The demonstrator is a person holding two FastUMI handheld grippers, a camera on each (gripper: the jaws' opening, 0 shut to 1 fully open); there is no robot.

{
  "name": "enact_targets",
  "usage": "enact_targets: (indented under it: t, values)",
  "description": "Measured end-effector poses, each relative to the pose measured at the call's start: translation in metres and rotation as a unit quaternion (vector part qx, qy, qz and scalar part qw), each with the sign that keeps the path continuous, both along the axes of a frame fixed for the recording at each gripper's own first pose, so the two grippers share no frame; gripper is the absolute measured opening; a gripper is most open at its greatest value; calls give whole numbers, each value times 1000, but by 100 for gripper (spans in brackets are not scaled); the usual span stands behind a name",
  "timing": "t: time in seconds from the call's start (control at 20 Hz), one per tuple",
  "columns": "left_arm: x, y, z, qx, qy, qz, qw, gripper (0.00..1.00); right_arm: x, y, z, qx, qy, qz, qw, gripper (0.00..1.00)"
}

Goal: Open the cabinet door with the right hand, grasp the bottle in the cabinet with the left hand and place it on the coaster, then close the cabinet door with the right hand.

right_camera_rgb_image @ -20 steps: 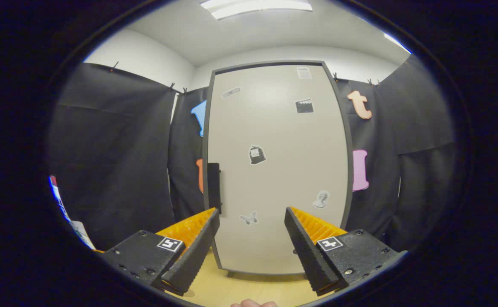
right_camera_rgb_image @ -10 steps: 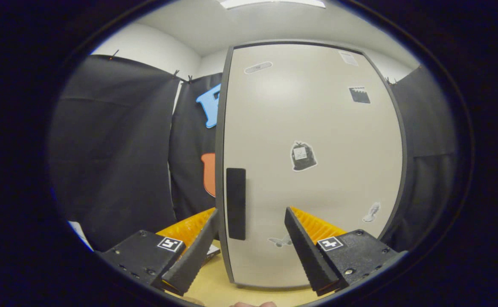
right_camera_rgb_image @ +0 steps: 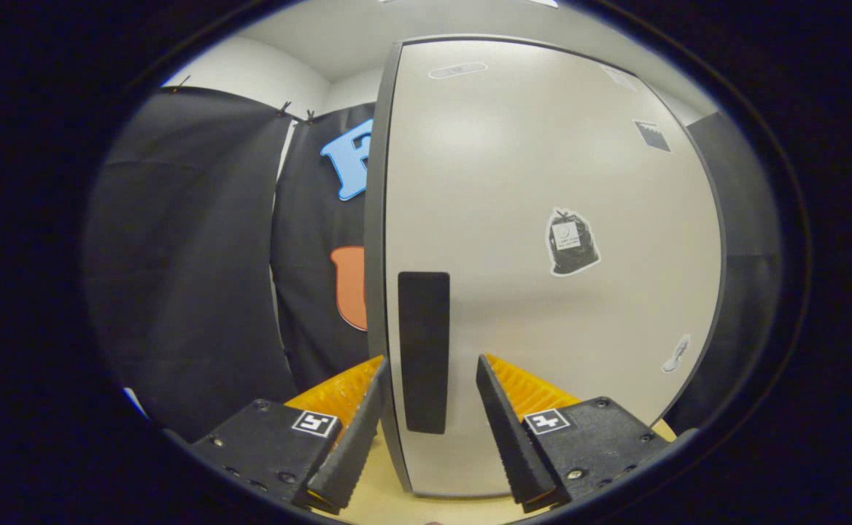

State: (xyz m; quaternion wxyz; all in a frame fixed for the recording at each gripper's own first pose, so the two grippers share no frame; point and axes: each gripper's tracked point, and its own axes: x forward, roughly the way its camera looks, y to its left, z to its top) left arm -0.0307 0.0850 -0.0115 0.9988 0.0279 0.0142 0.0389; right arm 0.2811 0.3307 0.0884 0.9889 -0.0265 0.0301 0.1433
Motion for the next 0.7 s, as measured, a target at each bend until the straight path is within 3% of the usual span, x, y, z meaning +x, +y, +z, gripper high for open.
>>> enact_targets:
  t: [0.05, 0.2, 0.25, 0.3, 0.35, 0.45, 0.7]
  values:
    - [0, 1, 1, -1, -1, -1, 1000, 95, 2, 1, -1, -1, 1, -2, 1000, 72]
    - [0, 2, 2, 0, -2, -1, 1000, 95, 6, 4, -4, -1, 5, 0, 1000, 64]
    - [1, 2, 1, 0, -2, -2, 1000, 95, 6, 6, -4, 1, 4, 4, 1000, 56]
    - [1, 2, 1, -1, -1, -2, 1000, 95, 6, 9, -4, 3, 4, 9, 1000, 57]
    - [0, 3, 1, -1, -1, -2, 1000, 95, 6, 11, -5, 5, 4, 12, 1000, 46]
    - [0, 5, 1, -1, -3, 0, 1000, 95, 6, 7, -3, 2, -2, 10, 1000, 36]
    - [0, 8, 2, -2, -3, 4, 1000, 95, 5, 8, -4, -2, -4, 23, 1000, 24]
